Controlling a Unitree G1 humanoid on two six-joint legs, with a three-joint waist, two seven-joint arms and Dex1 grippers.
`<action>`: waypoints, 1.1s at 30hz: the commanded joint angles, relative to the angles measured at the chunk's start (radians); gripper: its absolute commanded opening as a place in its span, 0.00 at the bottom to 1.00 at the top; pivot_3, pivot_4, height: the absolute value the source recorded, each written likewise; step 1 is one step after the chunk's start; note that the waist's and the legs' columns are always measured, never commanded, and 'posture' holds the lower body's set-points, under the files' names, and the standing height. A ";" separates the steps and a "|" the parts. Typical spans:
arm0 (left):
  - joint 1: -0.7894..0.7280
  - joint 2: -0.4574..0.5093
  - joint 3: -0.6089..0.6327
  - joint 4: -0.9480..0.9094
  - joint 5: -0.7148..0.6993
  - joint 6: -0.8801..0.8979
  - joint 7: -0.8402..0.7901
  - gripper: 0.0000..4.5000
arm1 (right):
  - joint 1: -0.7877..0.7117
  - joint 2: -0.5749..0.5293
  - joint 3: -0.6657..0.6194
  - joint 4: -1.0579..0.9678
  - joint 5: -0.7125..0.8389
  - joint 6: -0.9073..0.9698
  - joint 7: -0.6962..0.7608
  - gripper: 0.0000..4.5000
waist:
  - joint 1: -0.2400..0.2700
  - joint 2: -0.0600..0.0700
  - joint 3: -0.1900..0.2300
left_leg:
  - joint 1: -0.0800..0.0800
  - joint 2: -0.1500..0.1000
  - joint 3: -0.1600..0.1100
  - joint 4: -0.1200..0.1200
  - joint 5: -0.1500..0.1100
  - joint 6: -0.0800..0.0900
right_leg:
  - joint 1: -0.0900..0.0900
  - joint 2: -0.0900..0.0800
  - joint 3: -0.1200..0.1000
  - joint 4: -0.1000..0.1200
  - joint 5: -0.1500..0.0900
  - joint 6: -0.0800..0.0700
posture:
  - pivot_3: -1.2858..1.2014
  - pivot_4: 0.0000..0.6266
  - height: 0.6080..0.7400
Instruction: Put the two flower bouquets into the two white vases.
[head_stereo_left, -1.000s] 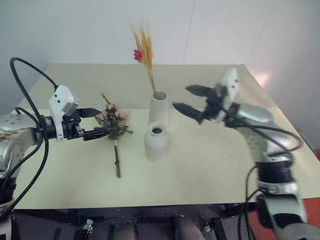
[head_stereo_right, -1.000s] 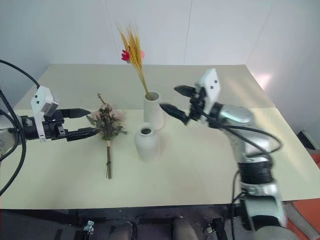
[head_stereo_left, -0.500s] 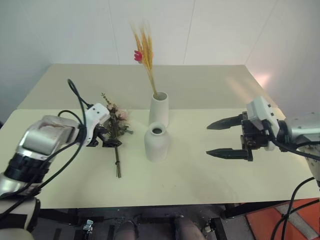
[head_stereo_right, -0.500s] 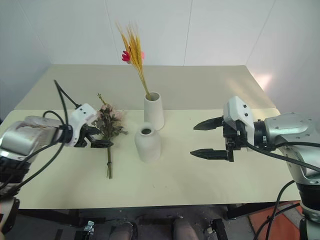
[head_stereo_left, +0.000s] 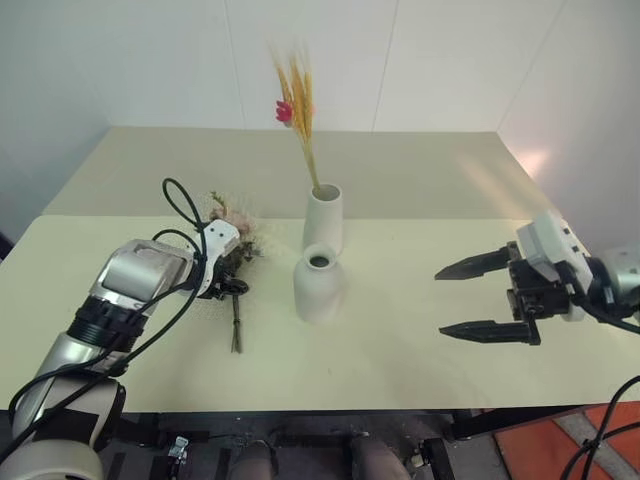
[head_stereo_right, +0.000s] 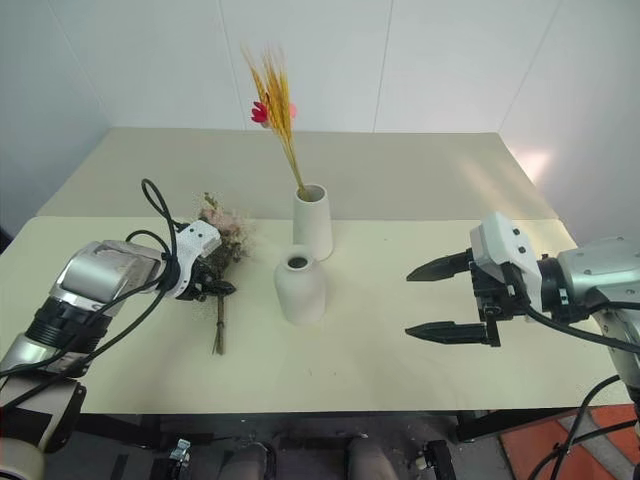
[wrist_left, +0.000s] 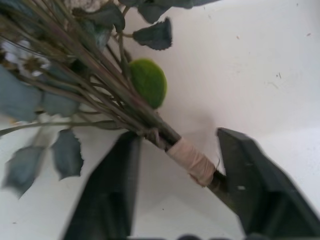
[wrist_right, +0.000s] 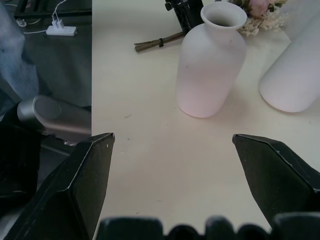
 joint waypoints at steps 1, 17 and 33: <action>-0.011 0.020 0.053 -0.016 0.006 0.000 0.010 0.29 | 0.009 -0.025 -0.061 -0.022 0.019 -0.020 0.006 1.00 | 0.001 0.000 0.000 | 0.000 0.000 0.000 0.000 0.000 0.000 | 0.000 0.000 0.000 0.000 0.000 0.000 | 0.52 0.24 1.00; 0.190 -0.109 0.652 -0.231 -0.274 -0.504 -0.031 0.02 | 0.066 -0.007 -0.077 -0.027 0.015 -0.054 -0.013 1.00 | 0.003 0.000 0.000 | 0.001 0.000 0.000 0.001 0.000 0.000 | 0.002 -0.001 0.000 0.000 0.001 0.000 | 0.52 0.24 1.00; 0.006 -0.316 0.533 -0.320 -0.606 -0.484 -0.074 0.02 | 0.063 0.004 -0.072 -0.044 0.029 -0.039 -0.061 1.00 | 0.006 -0.001 0.000 | 0.005 -0.001 0.000 0.003 0.000 0.000 | 0.008 -0.001 0.000 -0.001 0.001 0.002 | 0.52 0.24 1.00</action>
